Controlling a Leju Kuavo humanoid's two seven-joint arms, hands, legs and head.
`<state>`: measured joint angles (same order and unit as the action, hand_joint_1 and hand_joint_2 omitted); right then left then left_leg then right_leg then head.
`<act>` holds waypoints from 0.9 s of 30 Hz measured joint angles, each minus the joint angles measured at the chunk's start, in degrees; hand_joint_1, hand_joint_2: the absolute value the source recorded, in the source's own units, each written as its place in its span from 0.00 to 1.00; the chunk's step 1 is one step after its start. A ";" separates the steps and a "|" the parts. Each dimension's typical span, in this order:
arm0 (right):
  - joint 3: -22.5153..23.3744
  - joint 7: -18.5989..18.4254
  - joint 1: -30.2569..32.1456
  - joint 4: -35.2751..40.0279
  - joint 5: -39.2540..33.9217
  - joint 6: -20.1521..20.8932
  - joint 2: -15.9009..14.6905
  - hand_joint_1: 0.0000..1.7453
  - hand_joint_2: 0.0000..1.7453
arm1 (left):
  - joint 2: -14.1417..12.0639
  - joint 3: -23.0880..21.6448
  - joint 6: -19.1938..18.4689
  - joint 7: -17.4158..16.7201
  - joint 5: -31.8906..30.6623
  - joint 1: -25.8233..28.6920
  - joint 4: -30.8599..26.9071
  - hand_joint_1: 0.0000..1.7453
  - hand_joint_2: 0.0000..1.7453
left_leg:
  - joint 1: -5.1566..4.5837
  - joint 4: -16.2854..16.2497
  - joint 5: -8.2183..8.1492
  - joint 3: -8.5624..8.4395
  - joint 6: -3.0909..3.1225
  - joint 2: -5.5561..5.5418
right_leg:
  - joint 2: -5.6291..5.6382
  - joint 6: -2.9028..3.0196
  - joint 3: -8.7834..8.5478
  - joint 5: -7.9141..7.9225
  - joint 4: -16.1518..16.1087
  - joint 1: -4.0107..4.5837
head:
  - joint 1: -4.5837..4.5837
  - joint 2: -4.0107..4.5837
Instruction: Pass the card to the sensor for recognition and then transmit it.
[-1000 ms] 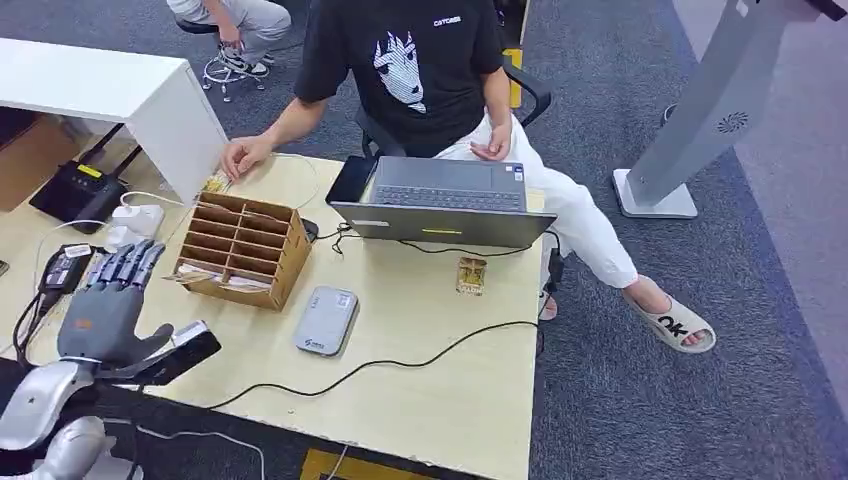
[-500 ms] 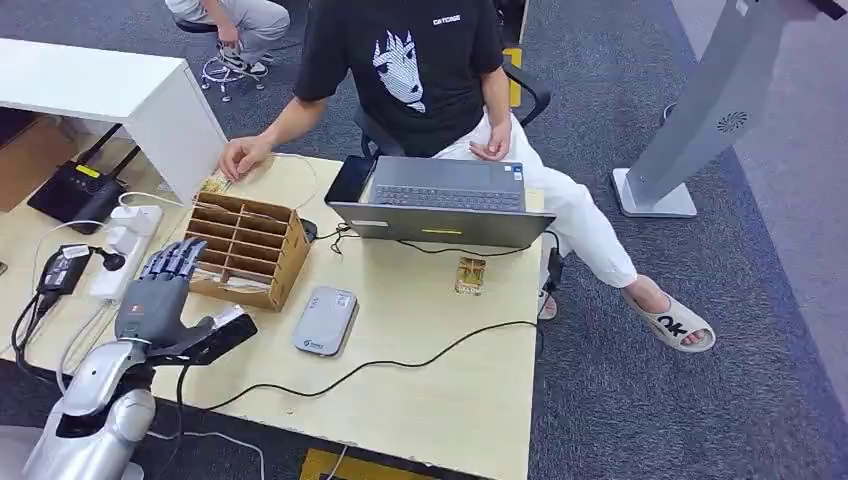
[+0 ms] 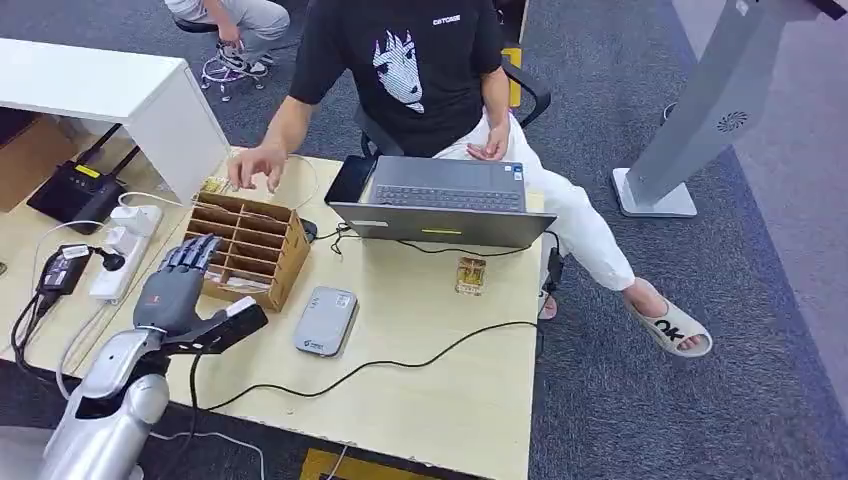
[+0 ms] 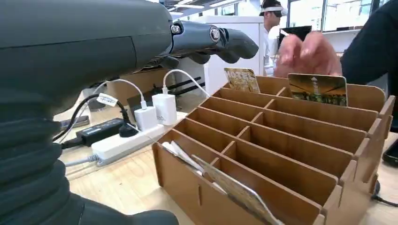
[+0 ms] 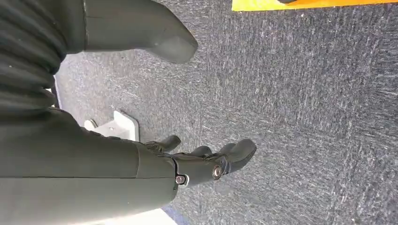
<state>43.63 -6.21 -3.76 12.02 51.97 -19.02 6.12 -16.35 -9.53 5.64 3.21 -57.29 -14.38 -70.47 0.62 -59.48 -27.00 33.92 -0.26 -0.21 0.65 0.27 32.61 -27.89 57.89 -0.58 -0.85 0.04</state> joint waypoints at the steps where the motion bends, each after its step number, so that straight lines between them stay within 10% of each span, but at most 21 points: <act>1: 0.00 -0.02 0.00 0.00 0.09 0.00 0.00 0.00 1.00 | 0.07 -0.09 0.02 0.00 0.17 -0.26 0.28 0.06 1.00 | 0.00 0.00 0.00 0.00 0.00 0.00 | 0.00 0.00 0.00 0.00 0.00 0.00 | 0.00 0.00; 10: -0.02 -0.13 0.00 0.00 0.68 0.00 0.00 0.00 1.00 | 0.42 -0.90 0.00 0.00 0.57 -1.35 1.75 0.22 1.00 | 0.00 0.00 0.00 0.00 0.00 0.01 | 0.01 0.00 0.00 0.00 0.00 0.00 | 0.00 0.00; 16: -0.02 -0.04 -0.01 0.00 0.83 0.22 0.00 0.00 1.00 | 0.64 -1.36 -0.09 0.00 0.59 -1.86 2.65 0.50 1.00 | 0.00 0.00 0.00 0.00 0.00 0.01 | 0.01 0.00 0.00 0.00 0.00 0.00 | 0.00 0.00; 23: -0.05 -0.04 -0.03 0.00 1.03 0.35 0.00 0.00 1.00 | 0.79 -1.47 -0.31 0.00 0.64 -2.10 3.43 0.48 1.00 | 0.00 0.00 0.00 0.00 0.00 0.02 | 0.02 0.00 0.00 0.00 0.00 0.00 | 0.00 0.00; 27: -0.07 -0.04 -0.04 0.00 1.09 0.35 0.00 0.00 1.00 | 0.79 -1.47 -0.39 0.00 0.68 -2.11 3.63 0.64 1.00 | 0.00 0.00 0.00 0.00 0.00 0.02 | 0.02 0.00 0.00 0.00 0.00 0.00 | 0.00 0.00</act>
<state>43.56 -6.25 -3.80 12.02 53.07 -18.67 6.12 -15.56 -10.99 5.25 3.21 -56.61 -16.49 -66.84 0.62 -59.48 -26.99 33.91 -0.26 -0.18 0.67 0.27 32.61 -27.89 57.89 -0.58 -0.85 0.04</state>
